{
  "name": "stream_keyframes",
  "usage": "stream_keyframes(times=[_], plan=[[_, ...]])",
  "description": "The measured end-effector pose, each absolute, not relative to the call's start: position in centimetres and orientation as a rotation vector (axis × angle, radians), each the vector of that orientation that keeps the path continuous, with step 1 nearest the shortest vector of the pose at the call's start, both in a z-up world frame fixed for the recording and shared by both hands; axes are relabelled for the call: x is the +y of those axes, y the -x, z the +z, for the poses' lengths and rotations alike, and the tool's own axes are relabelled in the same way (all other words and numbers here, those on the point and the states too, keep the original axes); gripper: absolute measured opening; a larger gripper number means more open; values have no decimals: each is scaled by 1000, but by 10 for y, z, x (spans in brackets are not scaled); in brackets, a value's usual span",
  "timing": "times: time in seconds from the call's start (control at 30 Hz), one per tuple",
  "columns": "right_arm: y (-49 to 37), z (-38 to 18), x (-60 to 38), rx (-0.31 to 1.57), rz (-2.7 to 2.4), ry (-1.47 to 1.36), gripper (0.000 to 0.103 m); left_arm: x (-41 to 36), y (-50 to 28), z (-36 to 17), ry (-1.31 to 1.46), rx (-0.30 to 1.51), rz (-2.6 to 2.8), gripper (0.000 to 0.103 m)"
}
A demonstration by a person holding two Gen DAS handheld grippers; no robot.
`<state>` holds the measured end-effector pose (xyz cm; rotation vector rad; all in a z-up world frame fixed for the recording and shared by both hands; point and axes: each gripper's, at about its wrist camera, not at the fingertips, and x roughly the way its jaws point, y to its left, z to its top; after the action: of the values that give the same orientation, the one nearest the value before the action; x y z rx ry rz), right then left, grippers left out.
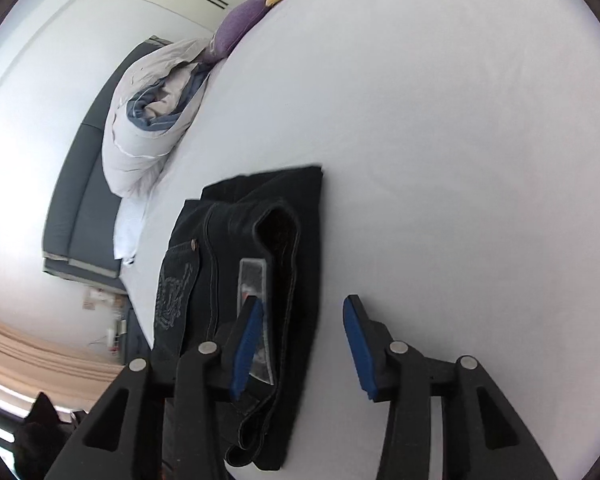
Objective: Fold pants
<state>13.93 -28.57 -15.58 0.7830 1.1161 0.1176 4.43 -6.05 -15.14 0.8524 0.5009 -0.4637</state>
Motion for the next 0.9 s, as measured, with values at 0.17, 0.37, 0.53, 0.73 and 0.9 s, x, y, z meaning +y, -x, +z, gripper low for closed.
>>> stream_keyframes(times=[0.17,0.37,0.53,0.73,0.9], plan=[[-146,-114,-262,964,343,-835,47,13,-132,-111,-384,671,-415,99],[-138,-178,-222,1160,391,-822,35,56,-217,-144,147,942,-591,97],[-99,-193,-248,1100,339,-898,0,69,-224,-179,209,1027,-545,88],[-79,-154,-262,1136,326,-710,18,83,-232,-148,204,943,-579,87],[-126,-120,-254,987,438,-739,30,83,-257,-138,259,906,-579,87]])
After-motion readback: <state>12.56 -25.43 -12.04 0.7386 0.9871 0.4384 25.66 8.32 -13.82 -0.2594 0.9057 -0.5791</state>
